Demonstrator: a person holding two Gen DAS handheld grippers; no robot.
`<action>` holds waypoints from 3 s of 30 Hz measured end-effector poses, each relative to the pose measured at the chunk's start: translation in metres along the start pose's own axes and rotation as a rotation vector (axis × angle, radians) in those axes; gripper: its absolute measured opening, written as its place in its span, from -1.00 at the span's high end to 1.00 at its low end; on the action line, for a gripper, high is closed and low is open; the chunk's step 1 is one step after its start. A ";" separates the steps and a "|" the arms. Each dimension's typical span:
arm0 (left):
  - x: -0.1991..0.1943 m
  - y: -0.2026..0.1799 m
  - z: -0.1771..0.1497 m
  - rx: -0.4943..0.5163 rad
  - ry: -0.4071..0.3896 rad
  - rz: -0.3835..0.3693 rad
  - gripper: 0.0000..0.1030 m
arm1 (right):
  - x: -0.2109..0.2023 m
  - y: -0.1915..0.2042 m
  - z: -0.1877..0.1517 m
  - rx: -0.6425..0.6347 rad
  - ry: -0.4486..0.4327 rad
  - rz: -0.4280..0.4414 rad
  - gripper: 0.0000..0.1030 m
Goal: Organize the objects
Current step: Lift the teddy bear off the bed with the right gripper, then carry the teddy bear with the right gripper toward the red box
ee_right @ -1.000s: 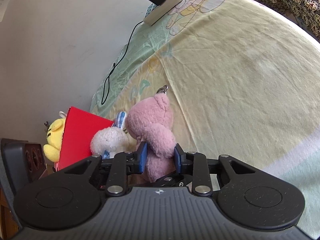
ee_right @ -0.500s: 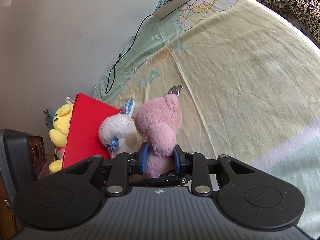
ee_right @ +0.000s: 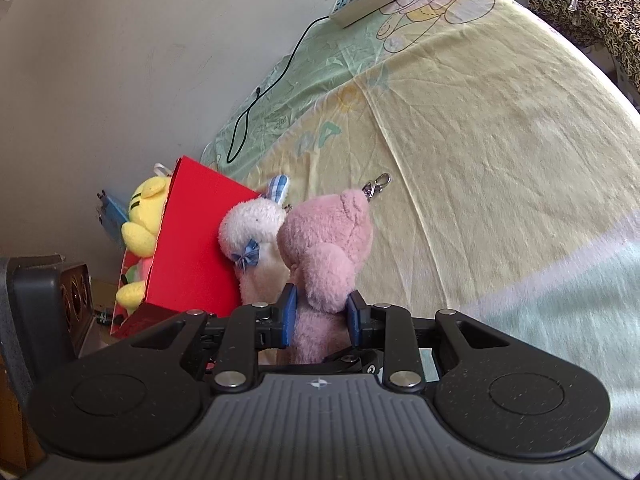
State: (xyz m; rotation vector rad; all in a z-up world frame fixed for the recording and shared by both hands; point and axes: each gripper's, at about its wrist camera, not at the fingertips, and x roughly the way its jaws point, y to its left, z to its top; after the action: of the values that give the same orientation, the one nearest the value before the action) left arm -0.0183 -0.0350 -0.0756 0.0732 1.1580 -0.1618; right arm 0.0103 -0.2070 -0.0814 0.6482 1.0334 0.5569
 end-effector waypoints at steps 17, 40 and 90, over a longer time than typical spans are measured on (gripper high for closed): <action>-0.018 -0.001 -0.020 0.025 0.020 0.030 -0.72 | -0.008 0.010 -0.020 -0.018 0.047 0.053 0.44; -0.078 0.098 -0.083 0.063 -0.035 -0.065 -0.72 | 0.017 0.110 -0.085 -0.061 0.002 0.023 0.44; -0.232 0.226 -0.131 -0.314 -0.264 0.182 -0.72 | 0.068 0.270 -0.090 -0.396 0.161 0.482 0.44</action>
State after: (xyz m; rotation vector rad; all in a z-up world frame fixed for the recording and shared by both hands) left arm -0.1903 0.2270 0.0781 -0.1174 0.8957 0.1686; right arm -0.0749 0.0456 0.0392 0.5011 0.8786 1.2177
